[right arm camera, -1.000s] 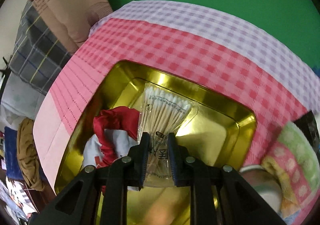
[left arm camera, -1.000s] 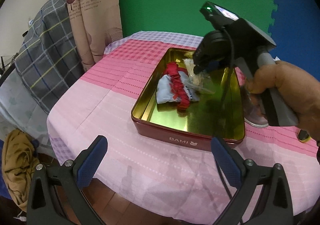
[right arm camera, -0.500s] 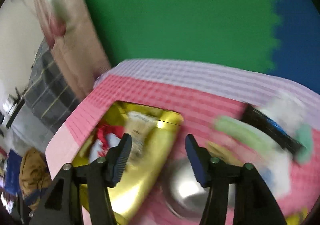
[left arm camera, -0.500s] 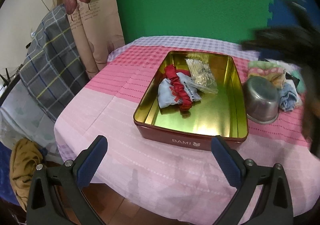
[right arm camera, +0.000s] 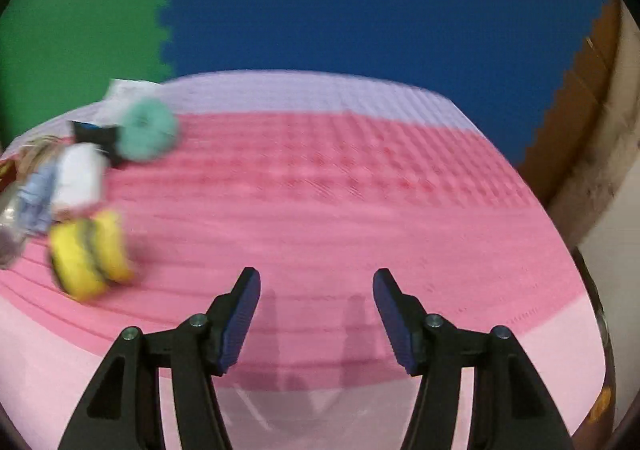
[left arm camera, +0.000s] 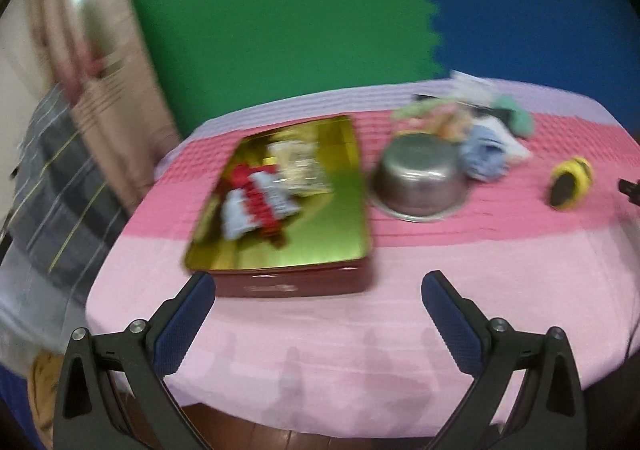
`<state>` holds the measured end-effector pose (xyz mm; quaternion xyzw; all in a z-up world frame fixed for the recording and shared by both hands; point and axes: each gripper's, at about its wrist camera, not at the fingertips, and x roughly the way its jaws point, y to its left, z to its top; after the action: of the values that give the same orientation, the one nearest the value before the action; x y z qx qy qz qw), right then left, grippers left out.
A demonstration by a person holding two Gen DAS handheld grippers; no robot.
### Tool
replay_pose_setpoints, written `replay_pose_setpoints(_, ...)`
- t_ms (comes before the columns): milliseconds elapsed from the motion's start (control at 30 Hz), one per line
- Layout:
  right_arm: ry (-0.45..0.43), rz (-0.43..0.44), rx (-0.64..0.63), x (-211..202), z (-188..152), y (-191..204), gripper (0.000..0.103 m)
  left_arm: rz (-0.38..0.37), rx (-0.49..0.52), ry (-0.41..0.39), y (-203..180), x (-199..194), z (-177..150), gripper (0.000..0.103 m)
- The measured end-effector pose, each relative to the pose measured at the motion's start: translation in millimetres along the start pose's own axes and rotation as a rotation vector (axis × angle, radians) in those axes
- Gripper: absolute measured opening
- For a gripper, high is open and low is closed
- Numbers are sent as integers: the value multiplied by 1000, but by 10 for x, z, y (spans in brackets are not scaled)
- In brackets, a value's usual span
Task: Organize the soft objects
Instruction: 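Grasp the yellow glove with the left tool and lift it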
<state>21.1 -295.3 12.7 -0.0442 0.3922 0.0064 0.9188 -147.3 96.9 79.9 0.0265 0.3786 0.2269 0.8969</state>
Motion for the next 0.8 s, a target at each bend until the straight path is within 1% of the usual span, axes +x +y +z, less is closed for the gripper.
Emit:
replay_pose_setpoints(67, 41, 44, 68, 88, -28, -189, 60, -42, 50, -2, -175, -27, 6, 103)
replay_pose_setpoints(100, 39, 81, 107, 90, -13, -275, 60, -83, 79, 3, -289, -43, 12, 103)
replay_pose_setpoints(167, 35, 88, 120, 91, -7, -299, 61, -144, 114, 7, -443, -62, 39, 103)
replay_pose_setpoints(267, 26, 114, 86, 94, 13, -169, 62, -288, 134, 27, -733, -70, 116, 103)
replay_pose_setpoints(300, 21, 127, 83, 88, 15, -164, 62, -367, 143, 40, -867, -53, 184, 103)
replay_pose_setpoints(367, 21, 145, 95, 107, 19, -112, 62, -443, 180, 39, -1078, -27, 270, 103)
replay_pose_setpoints(400, 20, 160, 106, 105, 19, -137, 62, -480, 224, 30, -1257, -18, 343, 103)
replay_pose_setpoints(533, 8, 193, 111, 109, -11, -130, 62, -563, 329, -1, -1715, 65, 576, 103)
replay_pose_setpoints(567, 7, 202, 108, 111, -9, -127, 62, -576, 344, 1, -1765, 97, 623, 103)
replay_pose_setpoints(667, 7, 227, 102, 112, -7, -123, 62, -655, 421, 19, -1989, 223, 733, 103)
replay_pose_setpoints(700, 6, 235, 101, 110, -6, -124, 62, -668, 465, 23, -2094, 281, 752, 103)
replay_pose_setpoints(767, 2, 251, 101, 99, -2, -131, 62, -648, 505, 9, -2198, 335, 781, 103)
replay_pose_setpoints(800, -1, 257, 101, 92, -2, -135, 62, -651, 518, 8, -2253, 402, 813, 103)
